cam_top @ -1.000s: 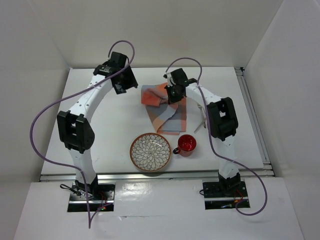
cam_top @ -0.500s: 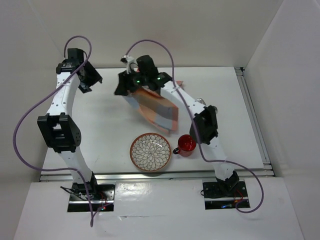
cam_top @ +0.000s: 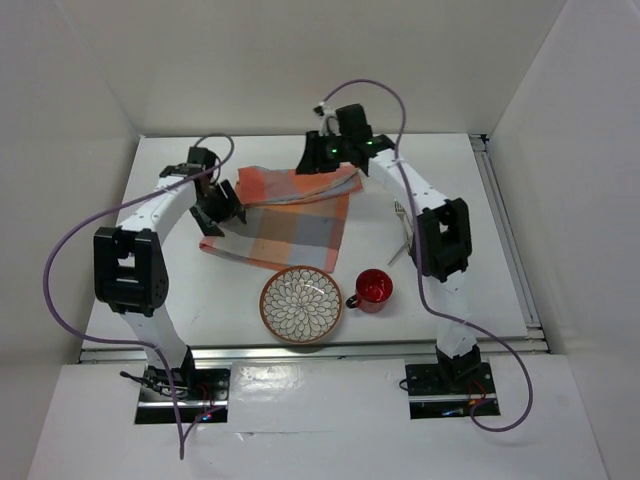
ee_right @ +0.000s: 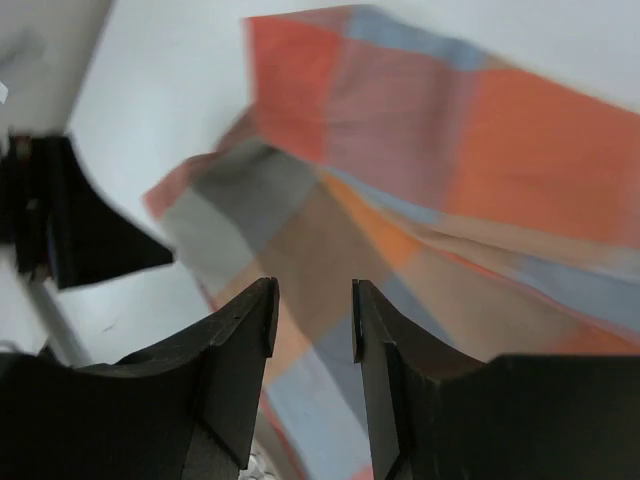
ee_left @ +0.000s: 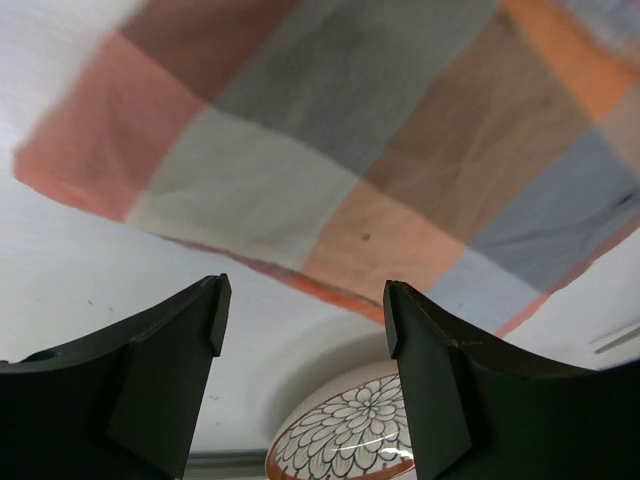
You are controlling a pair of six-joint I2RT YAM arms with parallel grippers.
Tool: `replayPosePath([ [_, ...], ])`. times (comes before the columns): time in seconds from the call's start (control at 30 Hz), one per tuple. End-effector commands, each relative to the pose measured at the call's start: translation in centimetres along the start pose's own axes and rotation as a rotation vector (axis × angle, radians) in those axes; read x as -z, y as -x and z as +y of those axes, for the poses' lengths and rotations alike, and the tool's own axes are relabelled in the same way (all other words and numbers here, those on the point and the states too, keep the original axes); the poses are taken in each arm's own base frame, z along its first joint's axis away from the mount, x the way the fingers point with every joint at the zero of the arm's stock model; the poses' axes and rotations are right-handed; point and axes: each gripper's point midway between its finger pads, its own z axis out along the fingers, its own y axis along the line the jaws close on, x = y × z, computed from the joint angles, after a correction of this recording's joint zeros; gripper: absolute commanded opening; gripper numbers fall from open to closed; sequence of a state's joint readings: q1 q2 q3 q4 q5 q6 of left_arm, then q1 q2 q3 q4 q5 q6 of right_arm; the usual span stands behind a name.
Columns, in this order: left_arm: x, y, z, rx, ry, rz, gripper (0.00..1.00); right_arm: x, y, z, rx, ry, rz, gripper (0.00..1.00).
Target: Set the dinner table for one person
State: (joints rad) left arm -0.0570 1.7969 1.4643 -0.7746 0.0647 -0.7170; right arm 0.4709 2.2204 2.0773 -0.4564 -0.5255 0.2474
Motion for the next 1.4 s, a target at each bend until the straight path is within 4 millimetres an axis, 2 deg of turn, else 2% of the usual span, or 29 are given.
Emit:
replayPosePath([
  [0.0,1.5,-1.0,-1.9,-0.008,-0.089,-0.051,0.8,5.3,1.9,-2.0,0.011,-0.172,-0.038,0.46],
  [0.03,0.8,-2.3,-1.5,-0.018,-0.074,-0.023,0.83,5.3,1.1,-2.9,0.023,-0.205,-0.015,0.46],
  [0.07,0.5,-3.3,-2.3,-0.046,-0.077,-0.005,0.84,5.7,1.0,-3.9,0.026,-0.245,-0.01,0.46],
  [0.1,0.0,-3.6,-2.3,-0.044,-0.059,-0.003,0.84,6.1,0.5,-4.9,0.031,-0.295,0.008,0.48],
  [0.13,-0.6,-4.6,-1.8,-0.051,-0.026,0.026,0.86,6.3,0.3,-5.4,0.039,-0.323,0.016,0.52],
  [0.17,-1.0,-4.9,-1.3,-0.021,0.001,0.042,0.88,6.5,0.2,-6.0,0.061,-0.353,0.024,0.65],
  [0.27,-2.7,-6.9,-0.2,0.041,0.058,0.106,0.89,6.9,-0.4,-8.1,0.094,-0.453,0.051,0.79],
  [0.33,-4.0,-7.2,0.0,0.065,0.072,0.117,0.9,7.0,-1.4,-9.7,0.106,-0.519,0.087,0.79],
  [0.5,-7.0,-6.2,0.5,0.086,0.124,0.121,0.9,7.3,-1.5,-12.3,0.185,-0.628,0.119,0.79],
  [0.6,-8.4,-5.6,0.8,0.094,0.15,0.127,0.78,6.9,-0.8,-12.6,0.248,-0.62,0.112,0.79],
  [0.63,-9.0,-5.2,0.7,0.093,0.147,0.111,0.72,6.4,-0.6,-12.7,0.266,-0.607,0.101,0.79],
  [0.67,-9.4,-5.2,1.2,0.102,0.158,0.119,0.61,5.9,-0.9,-12.7,0.282,-0.61,0.115,0.79],
  [0.7,-10.1,-4.0,1.2,0.119,0.157,0.11,0.31,5.6,-0.9,-13.0,0.305,-0.609,0.117,0.79],
  [0.77,-10.5,-3.1,1.9,0.131,0.19,0.124,0.0,5.3,-1.0,-13.7,0.33,-0.623,0.125,0.79],
  [0.8,-10.3,-1.0,0.8,0.129,0.162,0.09,0.0,4.7,-1.3,-13.7,0.362,-0.615,0.135,0.79],
  [0.87,-11.1,1.3,1.2,0.105,0.176,0.072,0.0,4.7,-0.7,-14.5,0.398,-0.653,0.113,0.79],
  [0.9,-10.3,3.8,-0.5,0.086,0.149,0.024,0.0,4.2,-1.2,-14.6,0.436,-0.656,0.126,0.79],
  [0.93,-10.2,5.3,-0.6,0.072,0.15,0.006,0.0,4.4,-1.0,-15.1,0.454,-0.684,0.123,0.79],
  [0.97,-11.6,6.1,-0.2,0.062,0.161,0.015,0.0,3.6,-0.9,-15.1,0.484,-0.687,0.113,0.8],
  [1.0,-10.3,9.3,-2.7,0.041,0.104,-0.058,0.0,3.5,-1.0,-15.2,0.503,-0.687,0.115,0.82],
  [1.03,-11.3,9.6,-1.6,0.029,0.145,-0.035,0.0,2.8,-1.3,-15.6,0.539,-0.694,0.13,0.85],
  [1.07,-10.0,11.0,-2.7,0.014,0.118,-0.072,0.0,2.6,-1.4,-15.2,0.558,-0.695,0.136,0.87],
  [1.1,-10.9,11.9,-2.3,0.004,0.133,-0.082,0.0,2.1,-1.7,-15.6,0.568,-0.694,0.141,0.88],
  [1.13,-9.6,13.9,-3.6,-0.011,0.103,-0.141,0.0,1.8,-1.7,-15.6,0.578,-0.684,0.145,0.88],
  [1.17,-9.4,14.9,-3.4,-0.024,0.098,-0.159,0.17,1.0,-1.9,-15.3,0.594,-0.661,0.152,0.89],
  [1.2,-9.0,15.7,-3.0,-0.01,0.094,-0.175,0.6,0.6,-2.4,-15.4,0.593,-0.65,0.161,0.92],
  [1.23,-8.2,15.9,-3.5,-0.022,0.073,-0.181,0.79,0.4,-1.7,-15.1,0.597,-0.64,0.142,0.92],
  [1.27,-7.7,16.4,-3.3,-0.031,0.058,-0.197,0.96,-0.3,-2.3,-15.2,0.593,-0.613,0.157,0.94],
  [1.37,-5.3,15.8,-3.5,-0.062,0.034,-0.207,1.0,-1.0,-2.3,-15.6,0.593,-0.612,0.157,0.95],
])
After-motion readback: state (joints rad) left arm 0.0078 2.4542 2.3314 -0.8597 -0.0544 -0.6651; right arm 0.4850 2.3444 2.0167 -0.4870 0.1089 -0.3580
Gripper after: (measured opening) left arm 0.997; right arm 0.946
